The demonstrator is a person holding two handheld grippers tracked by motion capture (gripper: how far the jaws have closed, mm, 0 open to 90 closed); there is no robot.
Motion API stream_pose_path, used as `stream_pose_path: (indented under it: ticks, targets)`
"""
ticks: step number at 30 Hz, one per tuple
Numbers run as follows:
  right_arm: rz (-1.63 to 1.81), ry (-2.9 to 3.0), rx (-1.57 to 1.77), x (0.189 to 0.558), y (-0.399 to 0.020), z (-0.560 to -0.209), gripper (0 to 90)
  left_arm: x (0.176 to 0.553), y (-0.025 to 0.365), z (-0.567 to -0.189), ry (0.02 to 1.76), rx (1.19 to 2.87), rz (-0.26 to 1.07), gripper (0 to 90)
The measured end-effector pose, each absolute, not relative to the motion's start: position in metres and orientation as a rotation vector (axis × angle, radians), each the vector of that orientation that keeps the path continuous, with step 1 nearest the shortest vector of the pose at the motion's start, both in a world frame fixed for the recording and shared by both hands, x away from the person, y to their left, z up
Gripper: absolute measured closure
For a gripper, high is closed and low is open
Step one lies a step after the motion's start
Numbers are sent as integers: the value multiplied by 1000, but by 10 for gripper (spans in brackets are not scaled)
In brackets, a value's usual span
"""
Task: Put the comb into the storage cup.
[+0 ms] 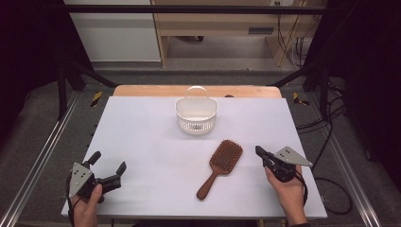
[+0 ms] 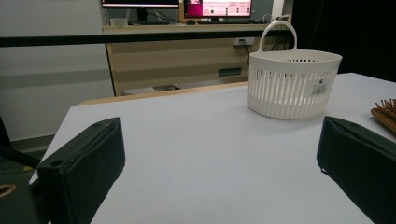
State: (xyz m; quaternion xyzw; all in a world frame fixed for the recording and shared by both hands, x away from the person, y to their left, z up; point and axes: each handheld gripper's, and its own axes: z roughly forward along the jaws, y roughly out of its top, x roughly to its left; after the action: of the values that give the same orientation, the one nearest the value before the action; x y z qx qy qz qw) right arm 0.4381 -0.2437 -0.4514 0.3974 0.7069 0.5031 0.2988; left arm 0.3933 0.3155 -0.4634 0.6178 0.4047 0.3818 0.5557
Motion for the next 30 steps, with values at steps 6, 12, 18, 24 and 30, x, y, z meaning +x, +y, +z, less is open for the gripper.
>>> stream_pose_path:
  ticks: [6,12,18,24,30]
  targets:
    - [1283,1951,1050,451,-236,-439,900,393,315,-464,956,1462,903,11]
    - [1240,2030,1034,467,-222,-429,900,393,315,-464,957,1460,902,11]
    - [1207,2119,1029,488,-201,-430,900,394,315,-464,959,1460,902,11]
    - [1173,2173,1040,507,-189,-436,900,393,314,-464,958,1465,903,11]
    - [1115,2226,1067,523,-179,-448,900,394,314,-464,958,1467,902,11]
